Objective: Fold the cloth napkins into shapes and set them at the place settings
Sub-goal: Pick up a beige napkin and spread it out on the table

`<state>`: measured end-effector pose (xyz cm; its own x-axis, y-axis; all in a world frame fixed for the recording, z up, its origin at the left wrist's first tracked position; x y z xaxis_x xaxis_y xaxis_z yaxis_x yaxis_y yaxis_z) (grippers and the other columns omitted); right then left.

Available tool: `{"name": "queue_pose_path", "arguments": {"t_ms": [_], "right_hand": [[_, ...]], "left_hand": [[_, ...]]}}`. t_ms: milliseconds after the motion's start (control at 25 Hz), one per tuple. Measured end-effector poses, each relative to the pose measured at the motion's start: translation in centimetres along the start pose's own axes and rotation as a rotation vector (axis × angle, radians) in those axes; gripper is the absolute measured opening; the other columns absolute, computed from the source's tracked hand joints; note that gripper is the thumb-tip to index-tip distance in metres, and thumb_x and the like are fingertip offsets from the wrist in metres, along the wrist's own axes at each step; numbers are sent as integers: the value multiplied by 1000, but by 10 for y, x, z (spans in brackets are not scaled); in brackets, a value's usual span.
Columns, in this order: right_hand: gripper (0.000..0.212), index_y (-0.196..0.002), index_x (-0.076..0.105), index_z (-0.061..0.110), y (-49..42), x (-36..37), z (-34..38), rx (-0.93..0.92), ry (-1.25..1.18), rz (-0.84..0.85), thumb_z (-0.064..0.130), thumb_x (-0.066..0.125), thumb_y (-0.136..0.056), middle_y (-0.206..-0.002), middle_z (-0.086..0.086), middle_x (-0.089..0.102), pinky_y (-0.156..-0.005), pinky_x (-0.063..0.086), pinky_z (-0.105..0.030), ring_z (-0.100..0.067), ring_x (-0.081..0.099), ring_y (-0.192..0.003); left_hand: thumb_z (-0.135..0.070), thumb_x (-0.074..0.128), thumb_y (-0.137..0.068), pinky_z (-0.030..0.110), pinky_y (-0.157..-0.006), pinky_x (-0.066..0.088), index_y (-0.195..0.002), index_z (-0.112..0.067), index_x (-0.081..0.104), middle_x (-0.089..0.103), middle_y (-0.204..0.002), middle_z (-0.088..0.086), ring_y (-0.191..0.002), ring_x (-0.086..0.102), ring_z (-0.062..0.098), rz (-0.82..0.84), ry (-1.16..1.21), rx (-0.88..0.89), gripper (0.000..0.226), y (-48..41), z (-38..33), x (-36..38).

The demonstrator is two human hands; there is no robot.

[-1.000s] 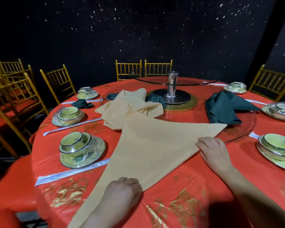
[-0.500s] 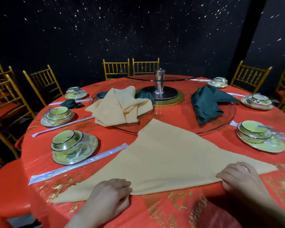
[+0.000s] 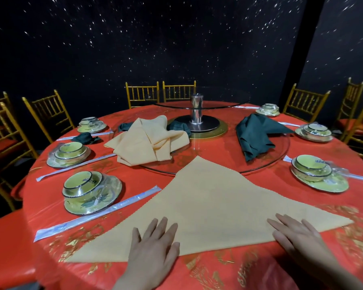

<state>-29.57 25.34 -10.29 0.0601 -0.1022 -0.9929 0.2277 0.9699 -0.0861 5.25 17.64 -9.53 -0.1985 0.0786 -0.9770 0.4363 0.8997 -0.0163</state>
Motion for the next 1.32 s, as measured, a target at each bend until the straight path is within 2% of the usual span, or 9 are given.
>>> {"name": "queue_pose_path", "arguments": {"t_ms": [120, 400, 520, 640, 960, 1080, 1160, 1240, 1320], "right_hand": [[115, -140, 27, 50, -1, 1, 2, 21, 22, 28, 77, -40, -50, -152, 20, 21, -115, -1, -30, 1, 11, -142], [112, -140, 19, 52, -4, 1, 1, 36, -11, 63, 79, -39, -49, -154, 20, 15, -116, -1, -32, 0, 5, -143], [116, -142, 15, 50, -4, -6, 6, 37, -19, 65, 79, -42, -45, -155, 18, 12, -116, -3, -32, -1, 3, -143], [131, -146, 12, 42, -11, -17, 30, 15, -35, 59, 78, -46, -34, -157, 13, 6, -115, -5, -31, -3, -2, -144], [128, -148, 3, 43, -31, 0, 68, -87, -82, 114, 85, -38, -34, -158, 8, -6, -116, -4, -33, -9, -9, -145], [116, -145, -1, 46, -26, -8, 81, -188, -116, 91, 87, -33, -41, -151, 18, -14, -114, -9, -28, -2, -15, -141], [99, -139, 1, 52, -19, -13, 96, -316, -147, 85, 92, -20, -50, -144, 26, -16, -112, -10, -20, 8, -17, -136], [88, -139, 22, 52, -13, -12, 101, -390, -164, 97, 94, 4, -63, -146, 27, 2, -113, 6, -19, 12, 0, -136], [67, -125, 48, 40, -10, -16, 94, -435, -170, -52, 82, 20, -81, -139, 16, 45, -100, 39, -25, 4, 37, -124]], "left_hand": [[-66, -14, -65, 50, -114, 0, -145, -49, 4, -3, -157, -18, -144, -8, 8, 16, -16, -36, 84, -1, 2, 1], [-64, -9, -67, 53, -113, 1, -147, -45, 6, -3, -158, -13, -145, -7, 11, 54, -40, 5, 83, -11, 0, 6], [-57, 3, -77, 52, -114, 4, -144, -40, 17, 2, -159, -9, -146, -2, 15, 58, -58, -6, 71, -15, -6, -1], [-49, 24, -94, 52, -114, 2, -146, -37, 14, 1, -159, -8, -146, -4, 18, 43, -35, 76, 55, -29, -41, -5], [-61, 20, -93, 63, -108, -5, -149, -37, 5, -7, -159, 0, -144, -14, 26, 136, -59, 38, 63, -58, -65, 26], [-64, 24, -92, 54, -113, 2, -148, -32, 12, 0, -159, 1, -145, -6, 24, 46, -15, 139, 66, -50, -79, 11], [-65, 32, -90, 37, -114, 21, -144, -30, 29, 22, -155, -4, -143, 16, 16, -76, 66, 291, 65, -35, -87, -5], [-68, 40, -85, 22, -94, 43, -126, -33, 54, 53, -130, -13, -121, 45, 5, -247, 117, 431, 55, -17, -79, -19], [-69, 44, -80, 14, -72, 45, -106, -36, 61, 60, -102, -22, -94, 54, -1, -304, 108, 455, 46, -8, -58, -20]]}}
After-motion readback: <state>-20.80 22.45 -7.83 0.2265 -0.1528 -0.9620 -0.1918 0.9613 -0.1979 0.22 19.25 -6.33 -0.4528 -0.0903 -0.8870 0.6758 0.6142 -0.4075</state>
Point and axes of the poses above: each hand's wrist, its own y-axis away from the middle knuckle, its own x-axis out of the palm, z = x × y, the point moved 9 cm from there along -y, towards the middle knuckle
